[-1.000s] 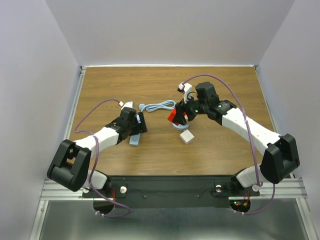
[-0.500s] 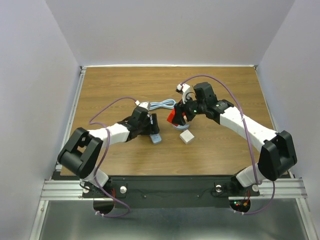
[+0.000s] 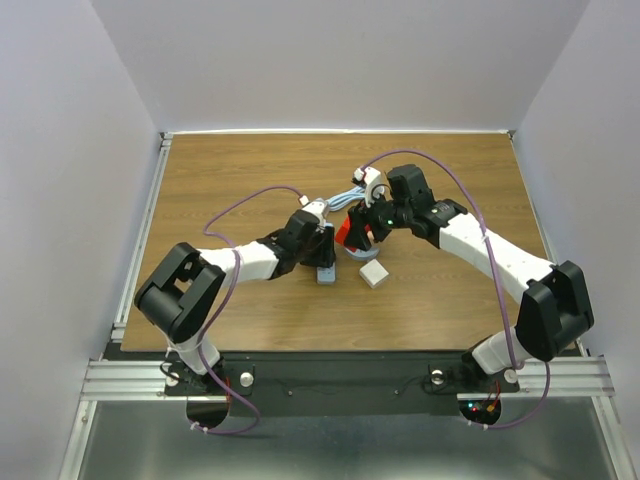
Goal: Insert the plug
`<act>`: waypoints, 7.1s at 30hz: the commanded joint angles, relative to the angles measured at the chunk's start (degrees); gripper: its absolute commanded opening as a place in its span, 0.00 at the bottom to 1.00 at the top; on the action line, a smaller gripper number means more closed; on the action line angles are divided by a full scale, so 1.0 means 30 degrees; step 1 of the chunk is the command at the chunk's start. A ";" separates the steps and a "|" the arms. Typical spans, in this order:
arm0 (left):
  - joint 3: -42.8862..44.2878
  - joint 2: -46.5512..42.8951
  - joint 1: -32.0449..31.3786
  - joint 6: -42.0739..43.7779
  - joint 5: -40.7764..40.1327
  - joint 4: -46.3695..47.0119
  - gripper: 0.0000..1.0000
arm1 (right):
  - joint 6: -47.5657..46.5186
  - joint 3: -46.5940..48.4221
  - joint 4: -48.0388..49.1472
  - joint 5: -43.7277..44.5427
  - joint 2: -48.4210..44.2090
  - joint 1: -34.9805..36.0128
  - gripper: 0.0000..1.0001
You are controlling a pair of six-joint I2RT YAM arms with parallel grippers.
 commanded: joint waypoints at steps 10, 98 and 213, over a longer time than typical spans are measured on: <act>0.0270 -0.0392 -0.0813 0.0764 -0.1386 -0.3510 0.67 | -0.0822 0.0595 0.1044 0.1010 0.0680 -0.0029 0.00; -0.1606 -0.6782 0.7479 -0.0673 0.7281 -0.1493 0.86 | -0.7678 0.3555 0.1366 0.3383 0.9851 0.2930 0.00; -0.2103 -0.1390 0.4431 0.0001 0.5083 -0.0319 0.25 | -0.3138 0.0802 0.7839 0.1713 0.6598 0.2403 0.60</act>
